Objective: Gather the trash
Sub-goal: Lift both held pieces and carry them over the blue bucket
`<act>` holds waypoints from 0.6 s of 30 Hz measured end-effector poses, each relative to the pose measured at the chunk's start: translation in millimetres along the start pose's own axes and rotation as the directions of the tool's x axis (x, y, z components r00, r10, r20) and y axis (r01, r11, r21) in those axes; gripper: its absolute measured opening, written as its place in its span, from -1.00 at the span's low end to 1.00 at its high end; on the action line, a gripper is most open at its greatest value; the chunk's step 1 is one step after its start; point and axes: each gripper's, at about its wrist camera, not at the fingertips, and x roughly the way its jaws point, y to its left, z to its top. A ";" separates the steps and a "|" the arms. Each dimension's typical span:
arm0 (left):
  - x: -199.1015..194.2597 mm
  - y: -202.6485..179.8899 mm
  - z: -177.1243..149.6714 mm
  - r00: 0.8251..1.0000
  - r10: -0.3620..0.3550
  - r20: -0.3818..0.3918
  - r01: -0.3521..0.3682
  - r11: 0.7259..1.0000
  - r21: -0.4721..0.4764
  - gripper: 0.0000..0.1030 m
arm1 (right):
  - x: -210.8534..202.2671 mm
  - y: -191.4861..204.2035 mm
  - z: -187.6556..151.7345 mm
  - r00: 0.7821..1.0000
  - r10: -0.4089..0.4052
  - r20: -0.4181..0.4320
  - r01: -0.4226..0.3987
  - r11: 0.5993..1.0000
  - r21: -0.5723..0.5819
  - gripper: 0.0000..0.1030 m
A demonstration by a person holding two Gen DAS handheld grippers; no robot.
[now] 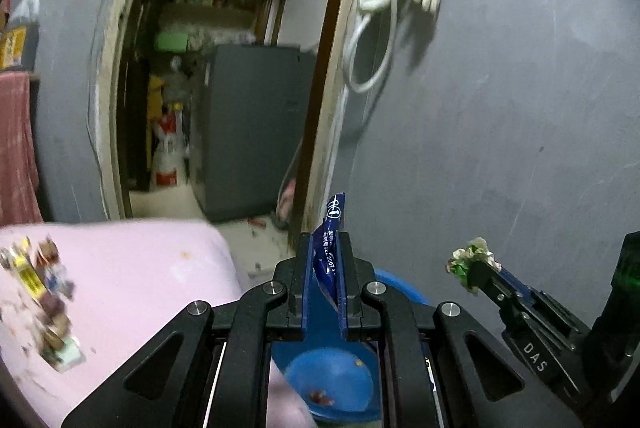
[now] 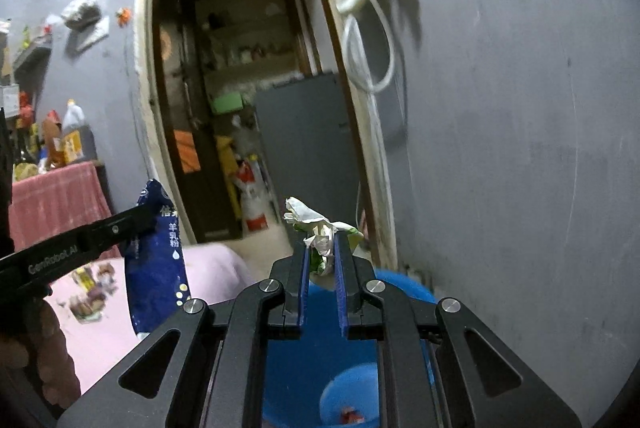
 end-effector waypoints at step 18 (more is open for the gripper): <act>79.5 11.1 -44.5 0.968 0.040 -0.249 -0.060 0.996 -0.073 -0.81 | 53.2 -21.5 -27.2 0.967 0.052 -0.249 -0.023 0.992 0.120 -0.46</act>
